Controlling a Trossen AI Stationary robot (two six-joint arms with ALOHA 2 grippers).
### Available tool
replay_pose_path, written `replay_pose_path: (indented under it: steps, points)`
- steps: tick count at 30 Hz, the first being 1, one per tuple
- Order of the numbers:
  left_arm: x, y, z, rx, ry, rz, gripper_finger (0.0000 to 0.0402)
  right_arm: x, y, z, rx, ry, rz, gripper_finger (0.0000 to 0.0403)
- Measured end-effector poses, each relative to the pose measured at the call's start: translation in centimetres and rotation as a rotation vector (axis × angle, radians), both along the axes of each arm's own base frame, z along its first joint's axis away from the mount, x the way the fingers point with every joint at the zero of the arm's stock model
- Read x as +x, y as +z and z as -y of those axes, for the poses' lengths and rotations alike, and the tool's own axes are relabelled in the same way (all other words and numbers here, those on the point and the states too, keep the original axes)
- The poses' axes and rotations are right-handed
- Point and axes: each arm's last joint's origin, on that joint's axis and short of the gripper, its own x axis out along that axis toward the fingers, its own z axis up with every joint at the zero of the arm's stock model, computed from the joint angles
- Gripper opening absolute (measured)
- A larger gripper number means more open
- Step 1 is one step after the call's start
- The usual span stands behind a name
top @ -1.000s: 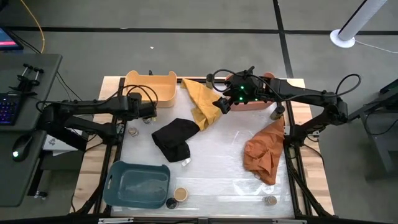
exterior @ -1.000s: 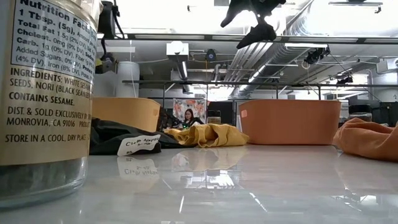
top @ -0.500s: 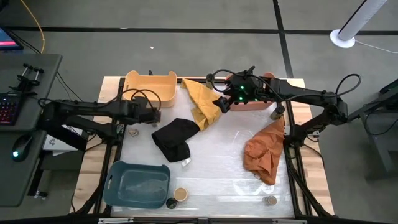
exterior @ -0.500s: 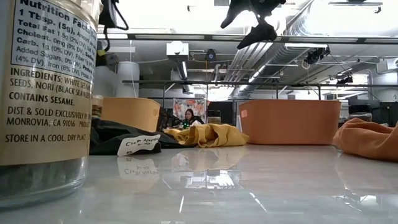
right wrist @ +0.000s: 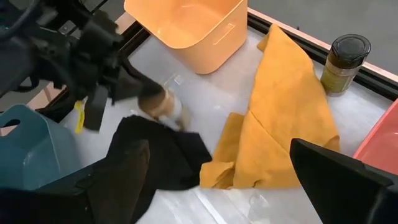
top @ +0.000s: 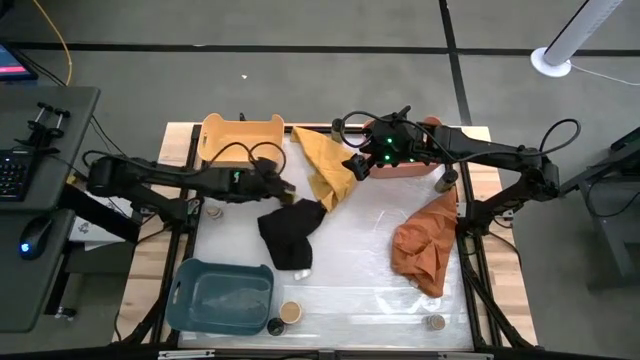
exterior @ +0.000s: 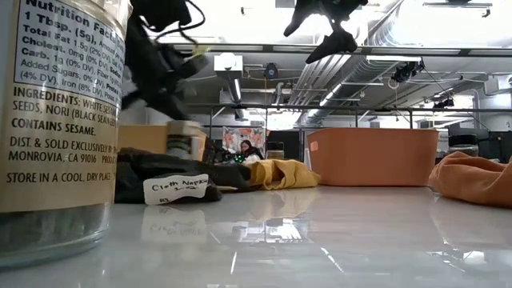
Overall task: Sort spices by type
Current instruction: Put the top gold seasoning bottle into the orange bin
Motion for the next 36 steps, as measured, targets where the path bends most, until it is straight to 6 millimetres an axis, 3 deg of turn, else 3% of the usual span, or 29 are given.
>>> replay_pose_path:
  steps: [5,13,16,19,24,29,36]
  points:
    - [3.0,-0.2,0.0,0.004,-0.112,0.122,0.0,0.0,0.0,0.0,0.006,-0.004,0.001,0.0385]
    - [7.5,-0.8,-0.1,0.02,-0.236,0.152,0.0,0.0,0.0,-0.1,0.01,0.025,0.0,0.0385]
    - [8.4,0.2,-0.3,0.048,-0.309,0.143,0.0,0.0,0.0,-0.1,-0.007,0.041,-0.005,0.0385]
    - [8.4,2.5,-0.6,0.11,-0.36,0.153,0.0,0.0,0.0,-0.1,-0.013,0.052,-0.008,0.0385]
    - [4.8,6.8,-1.1,0.208,-0.431,0.074,0.0,0.4,0.0,-0.3,-0.016,0.1,0.009,0.0385]
    - [-0.8,10.9,-0.9,0.304,-0.389,0.039,0.0,3.2,-1.8,-1.0,-0.011,0.246,0.014,0.0385]
    - [-7.1,11.2,0.3,0.327,-0.298,0.335,0.0,8.7,-8.0,-1.9,-0.091,0.394,-0.078,0.0385]
